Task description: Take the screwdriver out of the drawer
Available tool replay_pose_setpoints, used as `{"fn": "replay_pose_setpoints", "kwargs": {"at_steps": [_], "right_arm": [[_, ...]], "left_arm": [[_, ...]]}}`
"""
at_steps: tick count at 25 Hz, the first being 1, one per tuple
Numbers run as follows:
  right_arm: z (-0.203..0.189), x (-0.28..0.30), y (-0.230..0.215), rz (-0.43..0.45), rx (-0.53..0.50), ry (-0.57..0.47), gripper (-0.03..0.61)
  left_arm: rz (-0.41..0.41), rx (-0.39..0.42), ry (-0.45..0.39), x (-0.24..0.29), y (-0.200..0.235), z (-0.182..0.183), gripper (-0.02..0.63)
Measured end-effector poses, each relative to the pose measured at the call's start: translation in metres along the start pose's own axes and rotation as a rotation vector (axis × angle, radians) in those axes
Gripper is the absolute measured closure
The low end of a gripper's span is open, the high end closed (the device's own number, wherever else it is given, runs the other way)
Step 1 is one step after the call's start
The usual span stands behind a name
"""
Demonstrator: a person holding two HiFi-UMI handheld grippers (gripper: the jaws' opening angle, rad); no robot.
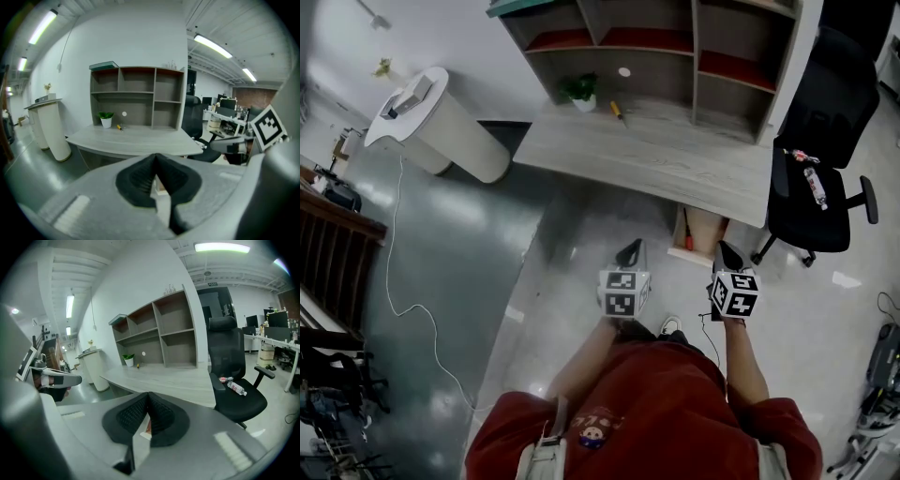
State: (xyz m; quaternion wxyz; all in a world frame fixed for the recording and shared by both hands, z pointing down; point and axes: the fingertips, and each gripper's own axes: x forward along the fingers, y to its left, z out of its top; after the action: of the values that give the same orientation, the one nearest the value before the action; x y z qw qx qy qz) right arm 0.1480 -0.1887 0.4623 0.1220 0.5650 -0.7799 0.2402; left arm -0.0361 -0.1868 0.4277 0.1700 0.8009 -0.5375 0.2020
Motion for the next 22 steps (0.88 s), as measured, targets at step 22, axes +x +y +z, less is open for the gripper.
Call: {"fn": "replay_pose_setpoints", "kwargs": {"at_steps": [22], "right_arm": [[0.02, 0.083, -0.014, -0.037, -0.025, -0.035, 0.577]], "left_arm": [[-0.024, -0.001, -0.025, 0.084, 0.052, 0.009, 0.614]]}}
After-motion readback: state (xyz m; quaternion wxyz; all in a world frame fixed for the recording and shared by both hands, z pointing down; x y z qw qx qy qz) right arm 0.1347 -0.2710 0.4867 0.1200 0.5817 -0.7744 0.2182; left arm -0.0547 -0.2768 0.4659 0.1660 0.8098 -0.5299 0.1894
